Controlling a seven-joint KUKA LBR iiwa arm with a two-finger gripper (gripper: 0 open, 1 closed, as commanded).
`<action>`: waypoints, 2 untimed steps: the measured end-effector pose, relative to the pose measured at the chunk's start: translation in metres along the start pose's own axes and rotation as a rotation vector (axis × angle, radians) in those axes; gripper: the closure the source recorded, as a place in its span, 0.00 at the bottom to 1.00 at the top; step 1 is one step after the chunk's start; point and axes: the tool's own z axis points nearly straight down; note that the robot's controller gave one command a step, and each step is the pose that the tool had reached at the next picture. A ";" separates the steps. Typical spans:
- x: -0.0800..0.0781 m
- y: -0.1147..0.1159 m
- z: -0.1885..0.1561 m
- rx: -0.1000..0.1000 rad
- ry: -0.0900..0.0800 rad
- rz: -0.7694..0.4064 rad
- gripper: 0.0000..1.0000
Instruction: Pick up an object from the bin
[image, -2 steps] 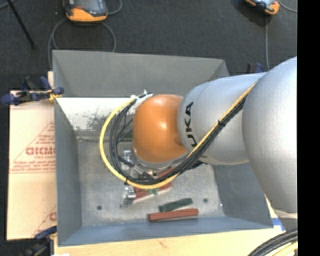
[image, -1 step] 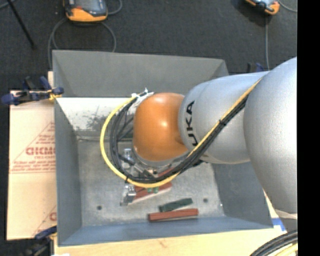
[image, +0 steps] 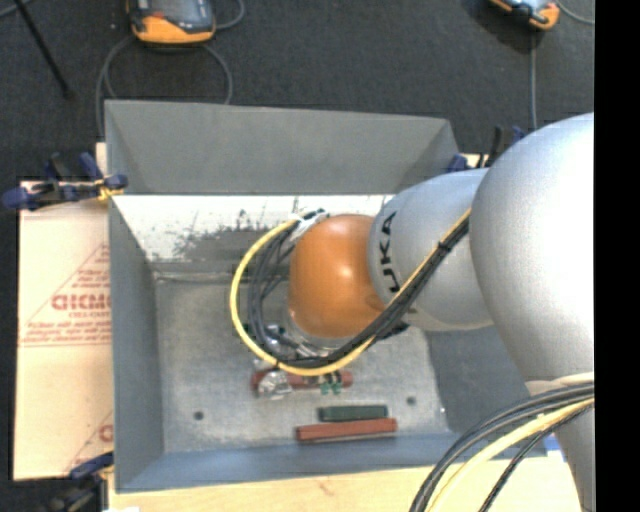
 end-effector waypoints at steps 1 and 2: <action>0.000 0.000 0.000 0.000 0.000 0.001 1.00; -0.005 0.013 -0.138 0.004 0.004 0.055 1.00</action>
Offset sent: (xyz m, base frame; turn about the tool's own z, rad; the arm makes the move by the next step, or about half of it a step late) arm 0.0007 0.0126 0.1371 0.0566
